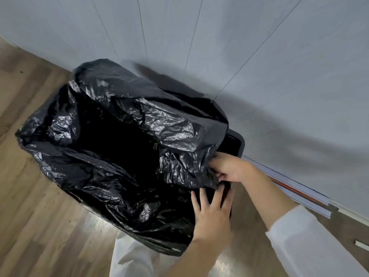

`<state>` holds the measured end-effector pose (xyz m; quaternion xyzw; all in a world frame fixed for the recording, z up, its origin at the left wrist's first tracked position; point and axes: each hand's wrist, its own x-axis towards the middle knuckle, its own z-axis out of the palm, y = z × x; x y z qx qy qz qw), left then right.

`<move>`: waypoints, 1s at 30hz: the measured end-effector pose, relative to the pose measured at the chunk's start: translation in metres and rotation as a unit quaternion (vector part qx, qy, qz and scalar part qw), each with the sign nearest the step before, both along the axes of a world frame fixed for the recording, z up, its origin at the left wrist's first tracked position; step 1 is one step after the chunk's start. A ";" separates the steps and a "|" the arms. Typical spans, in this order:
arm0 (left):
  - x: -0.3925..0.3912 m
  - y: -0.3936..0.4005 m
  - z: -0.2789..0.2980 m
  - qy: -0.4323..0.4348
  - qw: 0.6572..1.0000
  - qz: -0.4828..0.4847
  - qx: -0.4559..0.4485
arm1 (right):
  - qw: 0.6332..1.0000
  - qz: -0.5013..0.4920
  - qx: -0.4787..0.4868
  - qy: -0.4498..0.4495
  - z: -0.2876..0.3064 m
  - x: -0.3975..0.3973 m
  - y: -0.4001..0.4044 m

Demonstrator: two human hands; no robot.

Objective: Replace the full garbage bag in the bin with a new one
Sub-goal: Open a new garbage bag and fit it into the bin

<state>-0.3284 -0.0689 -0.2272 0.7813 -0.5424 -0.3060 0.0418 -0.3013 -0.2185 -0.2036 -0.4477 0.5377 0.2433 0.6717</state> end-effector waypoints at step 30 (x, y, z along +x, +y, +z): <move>0.116 -0.040 0.021 -0.054 0.964 0.031 -0.260 | 0.808 -0.196 -0.546 0.100 -0.034 -0.081 -0.040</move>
